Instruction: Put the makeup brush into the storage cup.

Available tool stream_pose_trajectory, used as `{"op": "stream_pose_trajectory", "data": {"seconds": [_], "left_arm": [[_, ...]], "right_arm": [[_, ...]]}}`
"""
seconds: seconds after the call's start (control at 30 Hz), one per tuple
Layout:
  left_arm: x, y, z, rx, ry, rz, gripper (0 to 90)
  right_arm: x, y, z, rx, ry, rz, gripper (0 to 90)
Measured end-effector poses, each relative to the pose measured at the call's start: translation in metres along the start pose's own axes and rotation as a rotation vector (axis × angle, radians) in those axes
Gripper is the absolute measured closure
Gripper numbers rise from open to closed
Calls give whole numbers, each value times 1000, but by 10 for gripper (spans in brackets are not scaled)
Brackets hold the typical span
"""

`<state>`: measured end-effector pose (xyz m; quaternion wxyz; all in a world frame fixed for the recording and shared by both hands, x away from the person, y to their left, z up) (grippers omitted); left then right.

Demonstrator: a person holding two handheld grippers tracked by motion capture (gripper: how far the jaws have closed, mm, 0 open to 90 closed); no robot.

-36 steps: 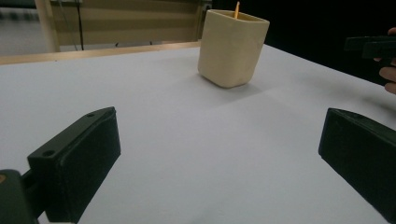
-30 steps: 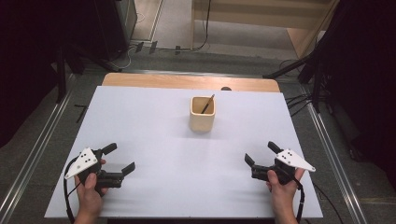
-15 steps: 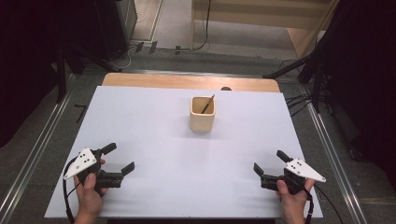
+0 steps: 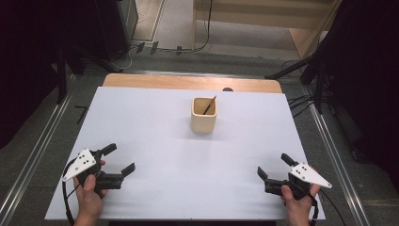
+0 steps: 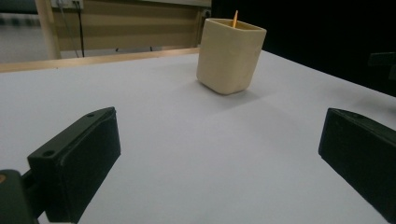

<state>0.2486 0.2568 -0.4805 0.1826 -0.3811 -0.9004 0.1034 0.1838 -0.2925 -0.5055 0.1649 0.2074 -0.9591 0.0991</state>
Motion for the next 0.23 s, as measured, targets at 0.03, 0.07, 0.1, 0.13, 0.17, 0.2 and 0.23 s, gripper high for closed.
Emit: {"op": "stream_pose_trajectory", "data": {"seconds": [0.03,0.07,0.1,0.13,0.17,0.2,0.23], "left_arm": [[0,0,0,-1,1,1,0],[0,0,0,-2,2,1,0],[0,0,0,-2,2,2,0],[-1,0,0,-1,2,3,0],[-2,0,0,1,2,5,0],[-2,0,0,-2,3,3,0],[-2,-1,0,-4,5,4,0]], "right_arm": [[1,0,-1,-1,-3,-4,0],[1,0,-2,0,-7,-5,0],[2,0,-2,-4,-12,-8,0],[3,0,-3,-3,-17,-9,0],[4,-1,-3,-7,-18,-7,0],[4,-1,-4,-10,-20,-5,0],[5,-3,-4,-13,-17,-5,0]]}}
Point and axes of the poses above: each handheld gripper's, and its own axes: x roughly backward along the jaws, z roughly out of its underside, y roughly to its left, the point moved 1 cm from there along -x, roughly forward along the jaws, and after that the axes turned 12 degrees about x, right-handed, at the moved point
